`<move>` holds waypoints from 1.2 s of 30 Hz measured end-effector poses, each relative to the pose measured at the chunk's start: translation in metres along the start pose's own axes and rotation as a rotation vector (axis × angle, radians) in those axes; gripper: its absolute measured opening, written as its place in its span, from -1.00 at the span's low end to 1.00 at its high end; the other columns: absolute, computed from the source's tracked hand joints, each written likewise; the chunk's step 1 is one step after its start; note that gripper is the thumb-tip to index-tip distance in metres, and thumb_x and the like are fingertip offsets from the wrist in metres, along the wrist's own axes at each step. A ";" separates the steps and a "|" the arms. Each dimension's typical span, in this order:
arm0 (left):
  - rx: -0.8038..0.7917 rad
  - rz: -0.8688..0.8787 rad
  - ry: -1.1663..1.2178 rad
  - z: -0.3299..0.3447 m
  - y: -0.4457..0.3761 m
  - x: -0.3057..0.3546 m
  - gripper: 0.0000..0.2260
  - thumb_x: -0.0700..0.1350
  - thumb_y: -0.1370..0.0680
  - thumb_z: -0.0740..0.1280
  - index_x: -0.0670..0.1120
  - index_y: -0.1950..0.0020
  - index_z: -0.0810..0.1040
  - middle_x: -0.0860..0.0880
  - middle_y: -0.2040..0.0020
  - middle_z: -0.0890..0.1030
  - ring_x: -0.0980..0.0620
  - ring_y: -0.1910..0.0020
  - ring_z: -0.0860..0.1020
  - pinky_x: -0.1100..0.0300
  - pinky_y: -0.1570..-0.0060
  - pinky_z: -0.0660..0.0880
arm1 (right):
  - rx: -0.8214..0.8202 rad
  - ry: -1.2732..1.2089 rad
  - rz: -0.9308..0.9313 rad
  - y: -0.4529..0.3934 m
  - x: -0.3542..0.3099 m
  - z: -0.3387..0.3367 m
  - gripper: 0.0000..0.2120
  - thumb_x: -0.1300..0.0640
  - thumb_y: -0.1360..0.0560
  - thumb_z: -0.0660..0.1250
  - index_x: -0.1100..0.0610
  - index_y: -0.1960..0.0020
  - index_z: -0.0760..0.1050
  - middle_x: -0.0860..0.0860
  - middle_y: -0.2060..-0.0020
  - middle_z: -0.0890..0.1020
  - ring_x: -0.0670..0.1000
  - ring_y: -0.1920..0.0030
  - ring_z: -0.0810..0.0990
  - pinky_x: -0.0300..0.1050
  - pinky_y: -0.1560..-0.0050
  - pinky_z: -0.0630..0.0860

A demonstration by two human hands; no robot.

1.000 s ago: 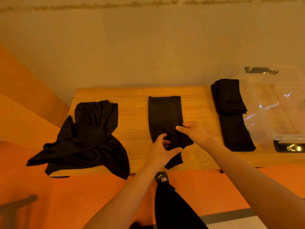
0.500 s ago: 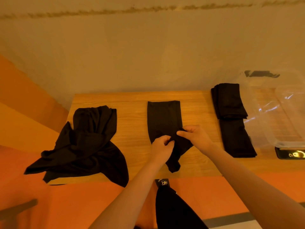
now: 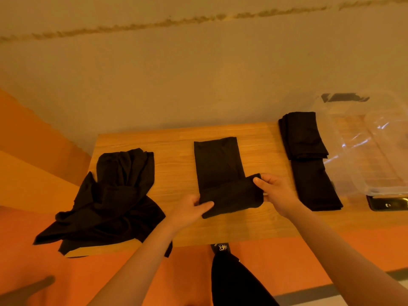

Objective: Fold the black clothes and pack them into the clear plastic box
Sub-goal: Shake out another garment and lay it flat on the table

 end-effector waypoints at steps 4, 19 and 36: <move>0.083 0.007 0.138 -0.011 0.008 0.000 -0.85 -0.14 -0.59 0.22 -0.04 0.12 0.55 0.05 0.14 0.57 0.20 0.12 0.53 0.41 0.18 0.43 | -0.040 0.000 0.031 0.007 0.013 -0.002 -0.83 0.26 -0.57 0.18 0.32 0.02 0.52 0.07 0.19 0.64 -0.07 0.17 0.65 -0.26 0.23 0.56; 0.106 -0.027 0.175 0.021 0.050 -0.027 -0.75 -0.18 -0.59 0.22 -0.05 0.29 0.49 0.08 0.35 0.54 0.20 0.30 0.57 0.37 0.29 0.49 | -0.068 0.067 0.107 0.057 0.043 0.008 -0.81 0.20 -0.58 0.17 0.28 0.00 0.51 0.07 0.23 0.63 0.00 0.19 0.66 -0.17 0.28 0.55; 0.451 -0.109 0.195 -0.035 -0.103 -0.024 -0.88 -0.10 -0.57 0.26 -0.01 0.12 0.57 0.01 0.18 0.60 0.18 0.23 0.55 0.44 0.30 0.46 | 0.060 0.463 -0.066 -0.115 0.009 0.025 -0.93 0.15 -0.54 0.28 0.11 0.06 0.53 -0.06 0.27 0.58 -0.09 0.26 0.55 -0.38 0.32 0.43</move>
Point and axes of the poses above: each hand's wrist, its own y-axis away from the middle knuckle, its own z-axis out of the palm, x = y × z, the point moved 4 cm from there along -y, towards the middle knuckle
